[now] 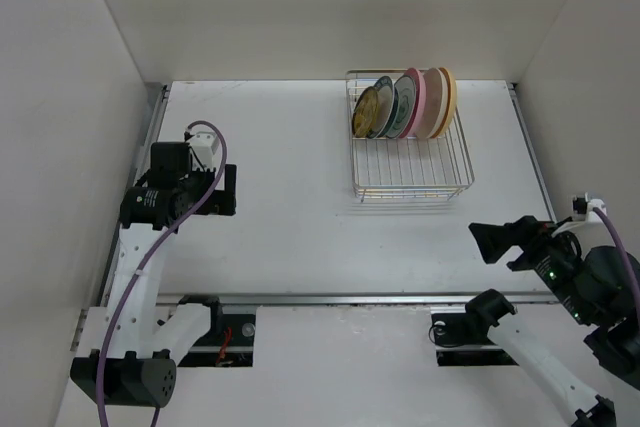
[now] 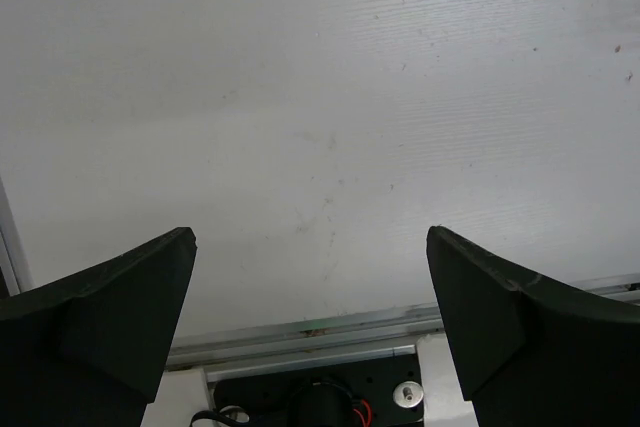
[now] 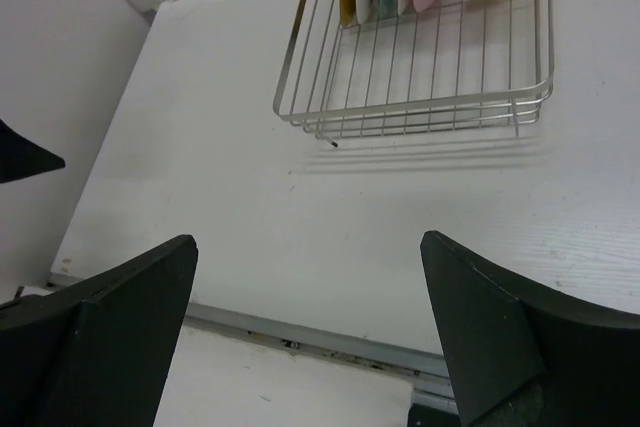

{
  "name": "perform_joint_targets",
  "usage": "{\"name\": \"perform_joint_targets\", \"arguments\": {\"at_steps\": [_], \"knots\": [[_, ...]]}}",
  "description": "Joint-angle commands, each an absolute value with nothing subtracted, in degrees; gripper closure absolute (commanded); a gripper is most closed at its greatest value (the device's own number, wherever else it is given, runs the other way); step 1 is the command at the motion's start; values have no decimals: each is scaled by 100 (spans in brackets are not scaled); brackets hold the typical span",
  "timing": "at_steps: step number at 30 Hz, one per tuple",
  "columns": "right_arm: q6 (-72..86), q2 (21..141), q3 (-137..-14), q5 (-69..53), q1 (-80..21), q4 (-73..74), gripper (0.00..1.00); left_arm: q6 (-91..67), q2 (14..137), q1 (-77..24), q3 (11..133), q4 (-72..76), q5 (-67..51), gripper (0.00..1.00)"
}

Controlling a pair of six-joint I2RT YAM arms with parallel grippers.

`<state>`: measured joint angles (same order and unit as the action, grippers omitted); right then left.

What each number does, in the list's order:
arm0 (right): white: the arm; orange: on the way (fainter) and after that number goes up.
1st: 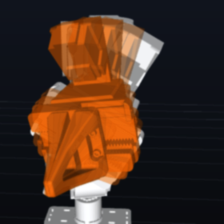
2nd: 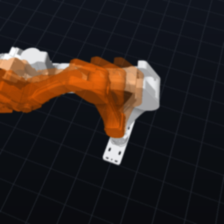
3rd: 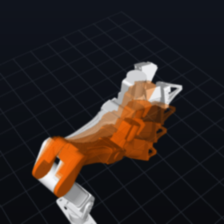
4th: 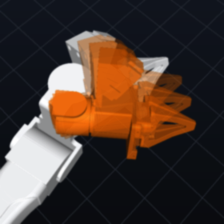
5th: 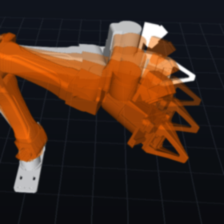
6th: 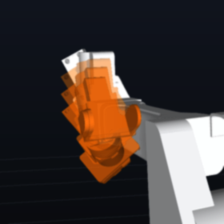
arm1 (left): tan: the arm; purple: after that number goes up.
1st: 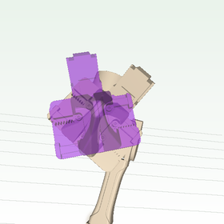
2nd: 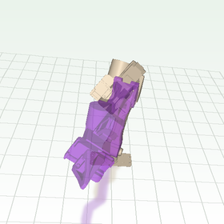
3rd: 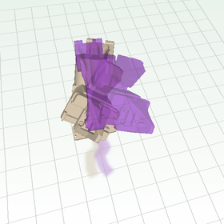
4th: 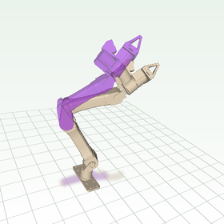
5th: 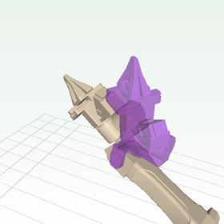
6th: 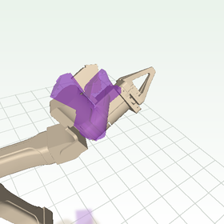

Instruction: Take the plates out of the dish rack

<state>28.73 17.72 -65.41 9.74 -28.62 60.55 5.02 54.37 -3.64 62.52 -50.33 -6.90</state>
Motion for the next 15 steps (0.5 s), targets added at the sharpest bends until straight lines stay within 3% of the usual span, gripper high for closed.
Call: {"name": "perform_joint_targets", "arguments": {"at_steps": [1, 8, 15], "knots": [[2856, 1714, -6548, 1151, -2918, 5476, 1, 448, 5423, -343, 6469, -4948, -765, 0], [2689, 2635, -6601, 1230, -2918, 4870, 1, 448, 5423, -343, 6582, -5001, -940, 0], [2383, 4120, -7443, 1635, -2918, 4580, 1, 1045, 5809, -343, 7250, -5537, -1538, 0]]}}
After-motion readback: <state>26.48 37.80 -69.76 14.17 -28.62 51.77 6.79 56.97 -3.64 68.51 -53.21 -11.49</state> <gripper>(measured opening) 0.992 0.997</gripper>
